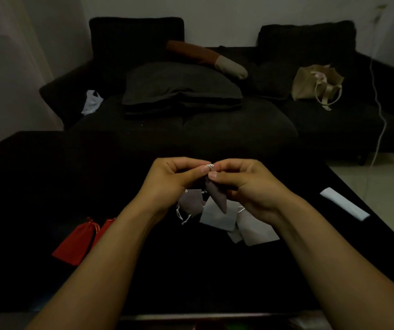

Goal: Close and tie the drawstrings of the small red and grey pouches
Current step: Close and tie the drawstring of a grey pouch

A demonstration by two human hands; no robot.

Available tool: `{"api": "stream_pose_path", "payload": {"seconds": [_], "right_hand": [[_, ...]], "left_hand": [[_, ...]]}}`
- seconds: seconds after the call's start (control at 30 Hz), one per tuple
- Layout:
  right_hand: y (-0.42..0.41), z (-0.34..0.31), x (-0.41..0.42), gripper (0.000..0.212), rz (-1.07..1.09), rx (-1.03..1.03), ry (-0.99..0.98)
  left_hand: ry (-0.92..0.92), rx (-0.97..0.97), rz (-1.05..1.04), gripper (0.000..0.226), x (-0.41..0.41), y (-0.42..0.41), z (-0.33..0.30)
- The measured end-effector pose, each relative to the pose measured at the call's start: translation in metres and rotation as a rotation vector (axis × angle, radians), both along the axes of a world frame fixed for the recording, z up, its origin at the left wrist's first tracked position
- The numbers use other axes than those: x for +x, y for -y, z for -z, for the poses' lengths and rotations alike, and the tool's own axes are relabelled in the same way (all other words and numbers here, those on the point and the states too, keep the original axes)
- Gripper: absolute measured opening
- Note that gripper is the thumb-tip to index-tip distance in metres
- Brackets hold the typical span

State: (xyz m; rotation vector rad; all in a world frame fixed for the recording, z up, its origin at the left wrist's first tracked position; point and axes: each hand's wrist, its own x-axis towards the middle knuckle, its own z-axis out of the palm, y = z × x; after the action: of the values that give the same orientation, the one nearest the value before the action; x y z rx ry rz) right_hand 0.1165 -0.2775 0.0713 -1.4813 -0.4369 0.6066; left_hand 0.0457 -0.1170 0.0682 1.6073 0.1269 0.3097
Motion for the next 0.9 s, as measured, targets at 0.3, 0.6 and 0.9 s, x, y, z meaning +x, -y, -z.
{"api": "stream_pose_path", "payload": {"seconds": [0.3, 0.6, 0.9], "right_hand": [[-0.0017, 0.0013, -0.0031, 0.019, -0.077, -0.006, 0.002], [-0.0020, -0.0051, -0.0070, 0.028, -0.076, -0.073, 0.006], [-0.0030, -0.0055, -0.0057, 0.020, -0.014, 0.003, -0.179]], "left_hand": [[-0.056, -0.236, 0.004, 0.019, 0.0001, 0.0013, -0.0018], [0.025, -0.064, -0.073, 0.016, 0.0000, 0.0008, 0.0029], [0.203, 0.138, -0.074, 0.014, 0.0003, 0.0044, 0.0036]]}}
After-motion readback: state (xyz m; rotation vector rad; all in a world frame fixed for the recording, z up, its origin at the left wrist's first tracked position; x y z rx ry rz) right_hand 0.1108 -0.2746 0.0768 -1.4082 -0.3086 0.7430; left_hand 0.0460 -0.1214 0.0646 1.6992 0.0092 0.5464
